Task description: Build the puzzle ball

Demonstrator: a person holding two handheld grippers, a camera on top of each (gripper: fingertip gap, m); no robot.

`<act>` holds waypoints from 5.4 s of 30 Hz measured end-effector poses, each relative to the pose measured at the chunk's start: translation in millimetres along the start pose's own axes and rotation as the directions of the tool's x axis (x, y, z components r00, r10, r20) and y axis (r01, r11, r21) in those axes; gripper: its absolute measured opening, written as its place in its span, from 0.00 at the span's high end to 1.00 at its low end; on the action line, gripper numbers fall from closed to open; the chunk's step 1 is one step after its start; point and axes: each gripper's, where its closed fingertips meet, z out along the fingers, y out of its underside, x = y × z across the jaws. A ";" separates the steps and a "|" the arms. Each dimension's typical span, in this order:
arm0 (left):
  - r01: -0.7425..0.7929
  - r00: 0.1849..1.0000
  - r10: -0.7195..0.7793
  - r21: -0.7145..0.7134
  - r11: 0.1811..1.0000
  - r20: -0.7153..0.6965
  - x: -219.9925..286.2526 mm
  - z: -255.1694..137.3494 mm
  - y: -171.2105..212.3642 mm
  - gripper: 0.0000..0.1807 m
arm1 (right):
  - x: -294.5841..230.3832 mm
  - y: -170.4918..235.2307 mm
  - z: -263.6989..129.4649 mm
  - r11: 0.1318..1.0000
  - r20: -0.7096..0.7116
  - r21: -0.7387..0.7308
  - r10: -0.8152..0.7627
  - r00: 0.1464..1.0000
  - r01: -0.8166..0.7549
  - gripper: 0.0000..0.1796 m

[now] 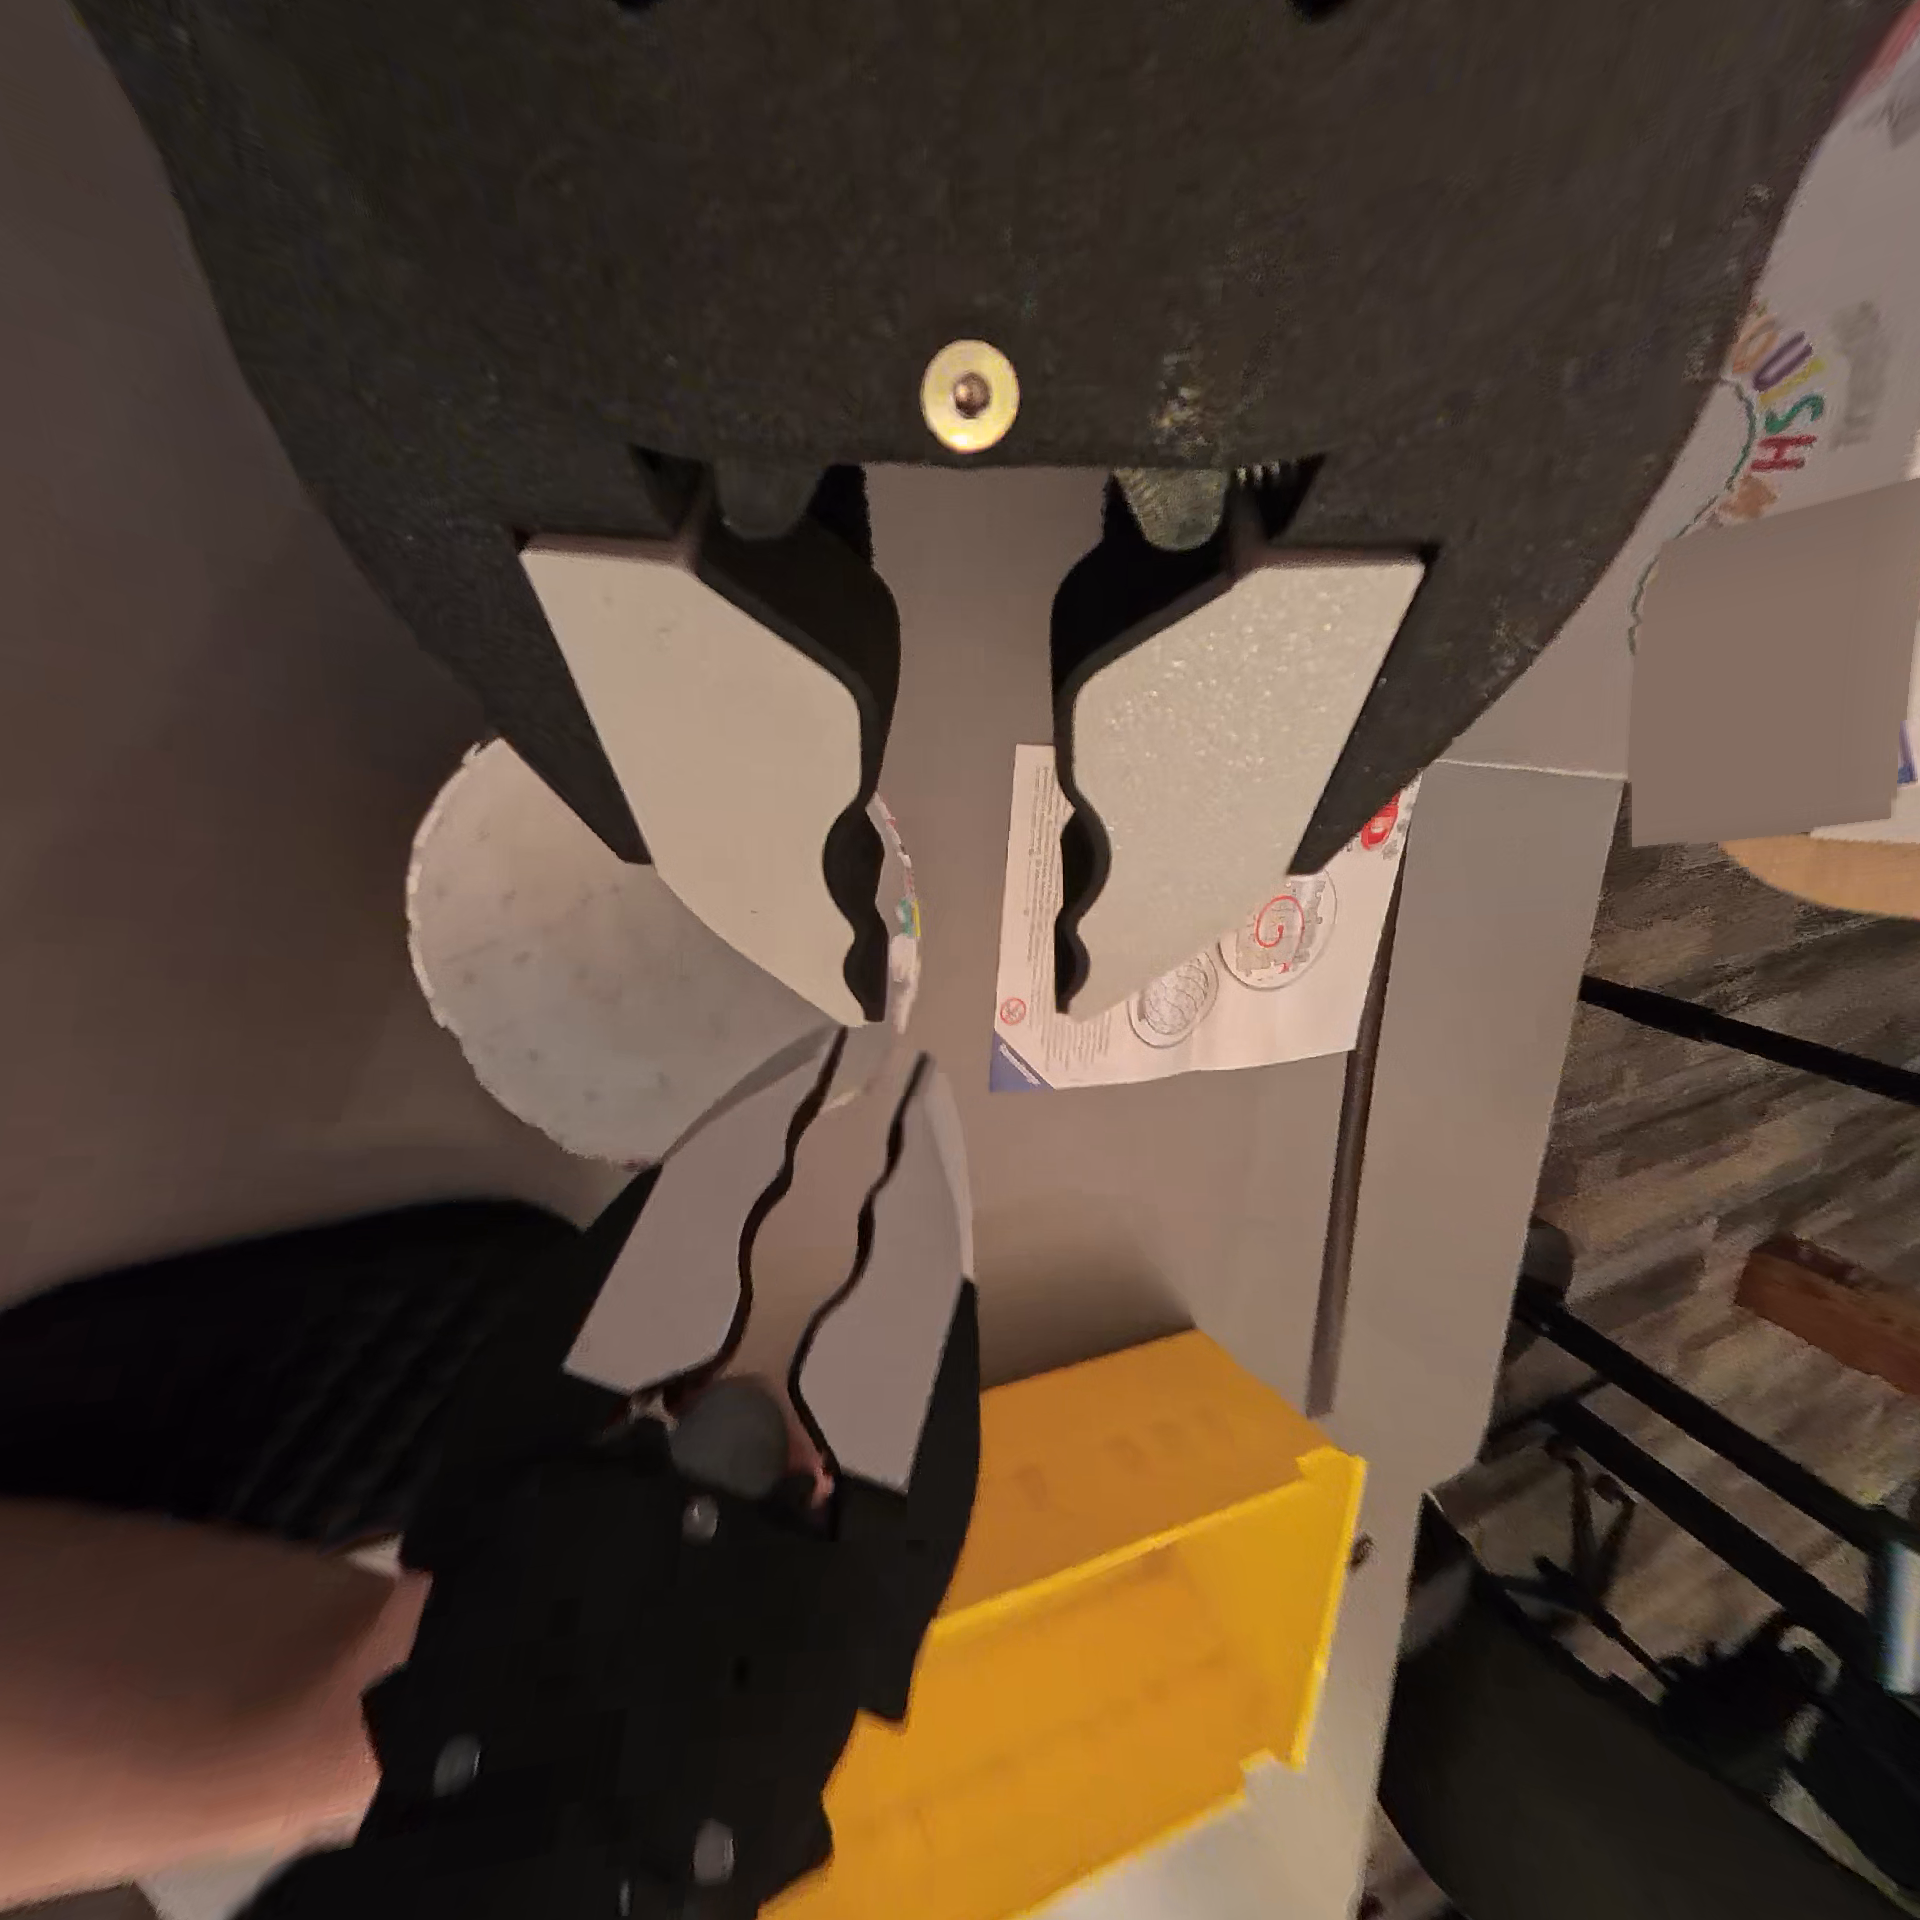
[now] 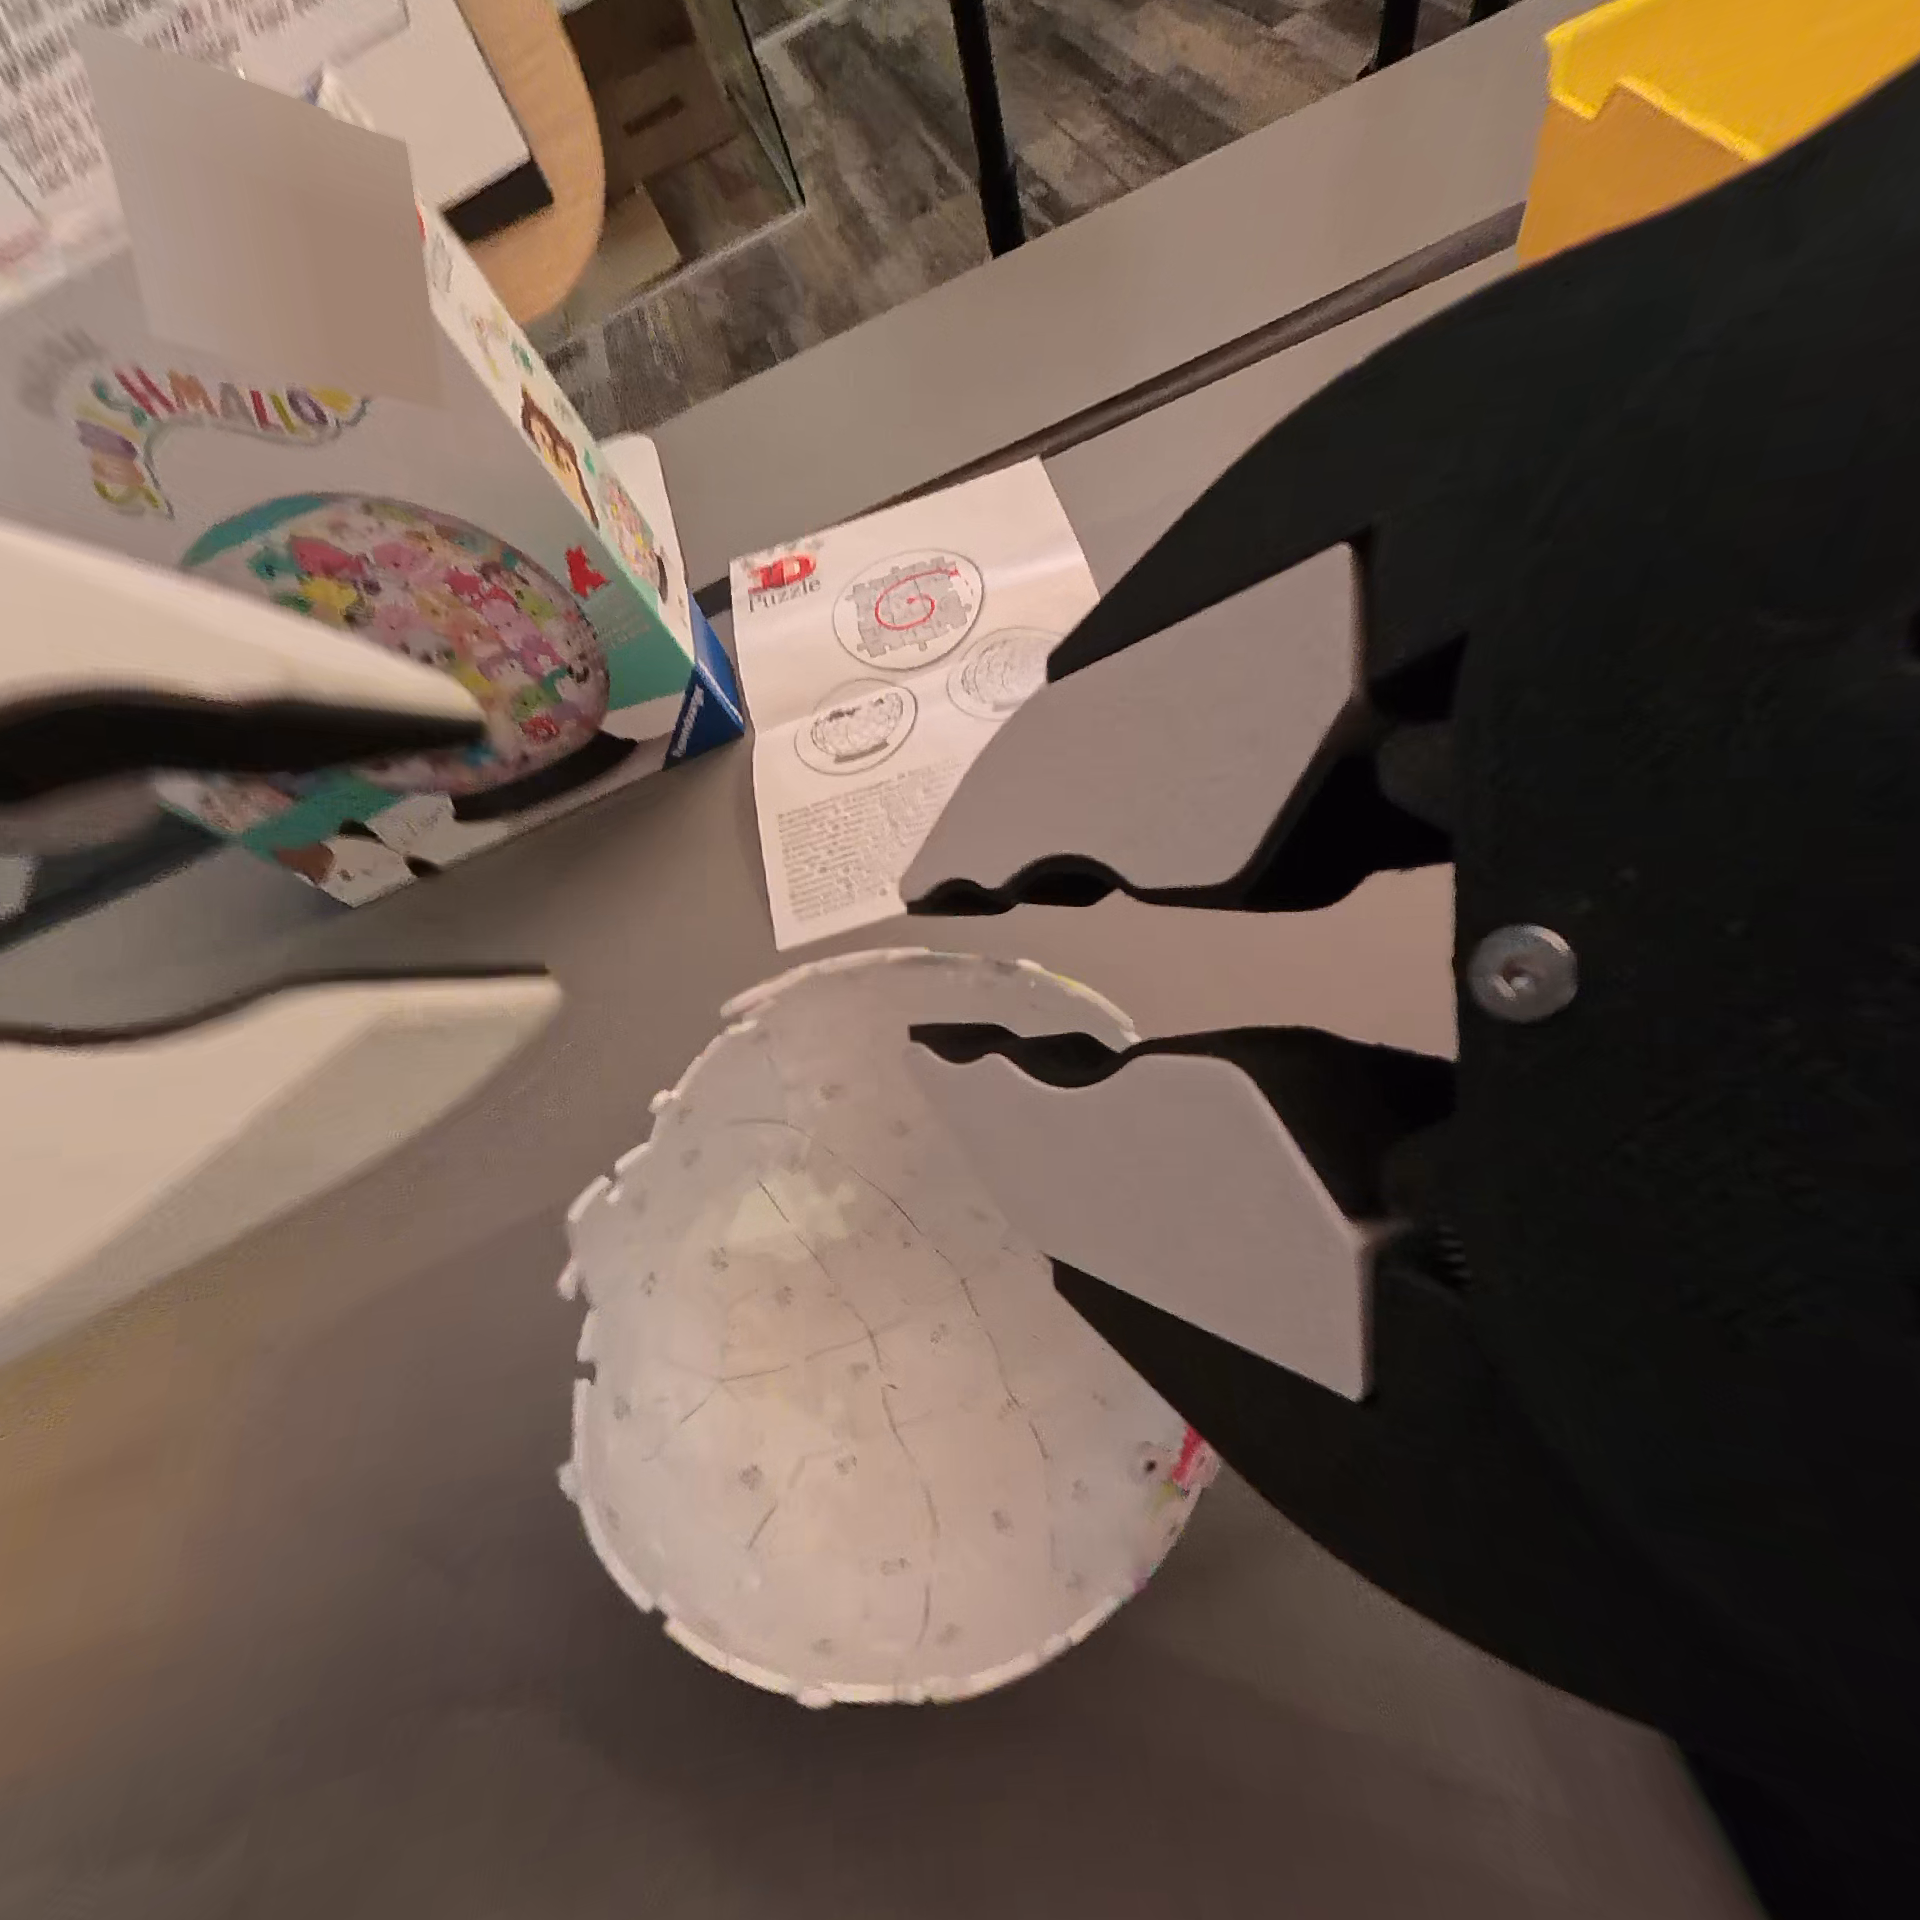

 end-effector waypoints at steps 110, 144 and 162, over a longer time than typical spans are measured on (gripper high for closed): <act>0.251 0.964 -0.241 0.082 0.965 -0.111 -13.4 17.3 44.6 0.84 | 4.6 23.4 5.0 0.984 0.132 -0.020 0.179 0.975 -0.178 0.99; 0.267 0.961 -0.259 0.089 0.959 -0.093 -22.3 10.9 48.1 0.85 | 4.7 19.9 16.2 0.986 0.246 -0.064 0.168 0.955 -0.157 0.91; 0.271 0.961 -0.264 0.092 0.958 -0.086 -24.5 9.9 48.7 0.86 | 5.6 21.4 18.5 0.990 0.142 -0.034 0.143 0.980 -0.139 0.96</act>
